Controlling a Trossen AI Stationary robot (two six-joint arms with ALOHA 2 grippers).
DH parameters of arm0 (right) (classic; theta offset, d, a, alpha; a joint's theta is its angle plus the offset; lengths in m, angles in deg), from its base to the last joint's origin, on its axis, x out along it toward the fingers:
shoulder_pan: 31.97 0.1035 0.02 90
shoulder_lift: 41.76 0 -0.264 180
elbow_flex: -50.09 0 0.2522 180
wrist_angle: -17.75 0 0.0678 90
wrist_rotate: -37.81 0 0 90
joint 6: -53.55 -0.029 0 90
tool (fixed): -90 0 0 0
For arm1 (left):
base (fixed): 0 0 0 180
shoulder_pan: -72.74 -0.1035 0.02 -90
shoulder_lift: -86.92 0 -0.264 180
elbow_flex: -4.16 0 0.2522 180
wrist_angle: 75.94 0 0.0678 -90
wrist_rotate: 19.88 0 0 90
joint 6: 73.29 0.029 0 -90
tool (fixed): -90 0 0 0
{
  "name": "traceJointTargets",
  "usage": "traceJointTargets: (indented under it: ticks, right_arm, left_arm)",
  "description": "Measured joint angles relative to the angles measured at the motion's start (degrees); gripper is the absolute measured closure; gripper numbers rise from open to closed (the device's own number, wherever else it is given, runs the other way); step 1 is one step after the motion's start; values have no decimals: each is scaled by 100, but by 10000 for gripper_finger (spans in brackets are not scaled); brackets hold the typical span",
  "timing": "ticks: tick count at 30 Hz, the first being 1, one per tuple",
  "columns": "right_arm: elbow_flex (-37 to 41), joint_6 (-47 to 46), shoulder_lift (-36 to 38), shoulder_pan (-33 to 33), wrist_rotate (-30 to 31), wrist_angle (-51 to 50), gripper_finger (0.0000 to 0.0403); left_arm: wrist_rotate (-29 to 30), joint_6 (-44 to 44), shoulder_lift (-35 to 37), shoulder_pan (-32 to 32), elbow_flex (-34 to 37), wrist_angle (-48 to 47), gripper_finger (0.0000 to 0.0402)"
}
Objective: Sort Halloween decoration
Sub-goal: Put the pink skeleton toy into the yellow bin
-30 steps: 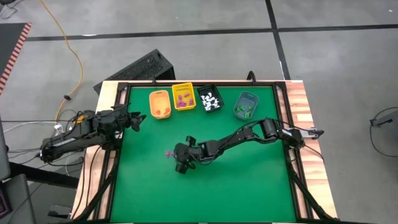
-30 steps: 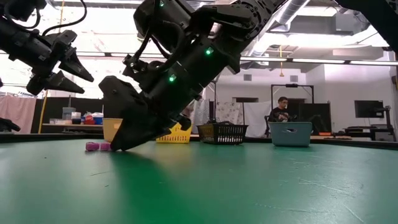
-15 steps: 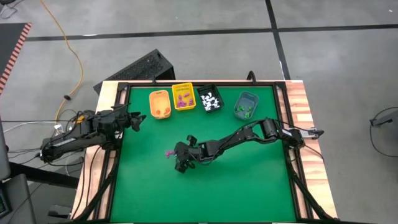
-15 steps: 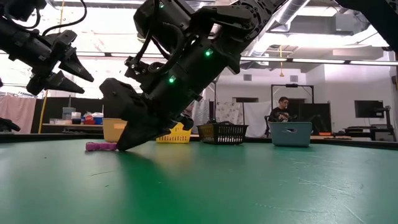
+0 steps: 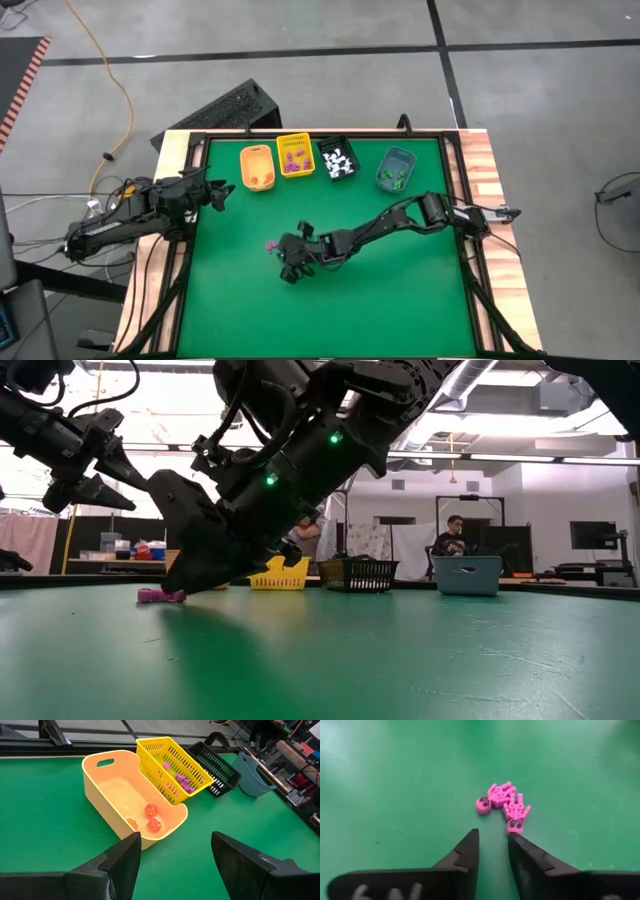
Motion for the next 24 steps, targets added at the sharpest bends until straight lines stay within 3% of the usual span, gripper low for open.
traceJointTargets:
  ticks: [10,16,24]
  right_arm:
    - [-61,56,2,-190,-14,13,202]
    - [-138,716,-7,-310,-86,73,204]
    - [-138,938,-13,-363,-393,150,216]
  left_arm:
    - [-2,0,1,-1,0,-2,170]
    - [4,0,1,1,0,-2,170]
    - [7,0,-1,-1,0,-4,170]
